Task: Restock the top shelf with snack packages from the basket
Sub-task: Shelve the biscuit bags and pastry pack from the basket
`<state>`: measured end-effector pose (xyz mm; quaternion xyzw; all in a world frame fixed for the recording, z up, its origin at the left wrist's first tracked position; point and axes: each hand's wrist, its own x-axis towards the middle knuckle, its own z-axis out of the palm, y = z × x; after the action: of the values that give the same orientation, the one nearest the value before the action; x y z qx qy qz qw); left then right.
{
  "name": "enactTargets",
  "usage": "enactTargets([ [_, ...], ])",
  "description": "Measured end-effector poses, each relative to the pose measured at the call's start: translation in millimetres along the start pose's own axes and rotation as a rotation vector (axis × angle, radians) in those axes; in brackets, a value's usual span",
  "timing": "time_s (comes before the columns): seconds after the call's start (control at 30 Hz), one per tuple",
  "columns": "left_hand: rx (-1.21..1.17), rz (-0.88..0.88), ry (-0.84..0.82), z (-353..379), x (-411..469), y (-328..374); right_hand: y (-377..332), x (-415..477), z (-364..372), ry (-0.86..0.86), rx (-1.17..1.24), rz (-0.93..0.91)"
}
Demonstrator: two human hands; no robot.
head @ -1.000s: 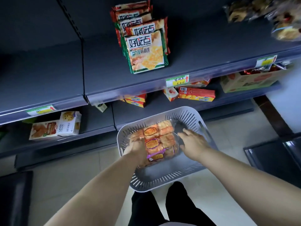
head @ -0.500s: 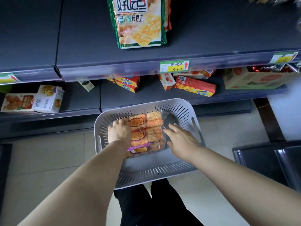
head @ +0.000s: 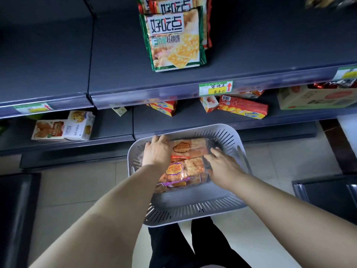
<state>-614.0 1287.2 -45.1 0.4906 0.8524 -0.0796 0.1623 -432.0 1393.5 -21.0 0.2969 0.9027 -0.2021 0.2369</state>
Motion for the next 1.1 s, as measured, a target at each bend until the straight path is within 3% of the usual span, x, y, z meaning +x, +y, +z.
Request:
enactTargets([
  [0.13, -0.105, 0.034, -0.036, -33, -6, -5, -4, 0, -15, 0.001, -0.002, 0.032],
  [0.33, -0.397, -0.136, 0.024, -76, -20, -17, -12, -6, -33, 0.037, 0.008, 0.044],
  [0.6, -0.526, -0.251, 0.081, -106, -59, -29, -34, -17, -57, 0.197, 0.245, 0.066],
  [0.8, -0.614, -0.274, 0.119, -121, -84, -49, -55, -27, -59, 0.091, 0.377, 0.120],
  [1.0, -0.778, -0.283, 0.086, -134, -117, -83, -77, -39, -62, 0.035, 0.812, 0.180],
  [1.1, -0.823, -0.268, 0.047, -140, -141, -104, -97, -51, -61, 0.000, 0.914, 0.193],
])
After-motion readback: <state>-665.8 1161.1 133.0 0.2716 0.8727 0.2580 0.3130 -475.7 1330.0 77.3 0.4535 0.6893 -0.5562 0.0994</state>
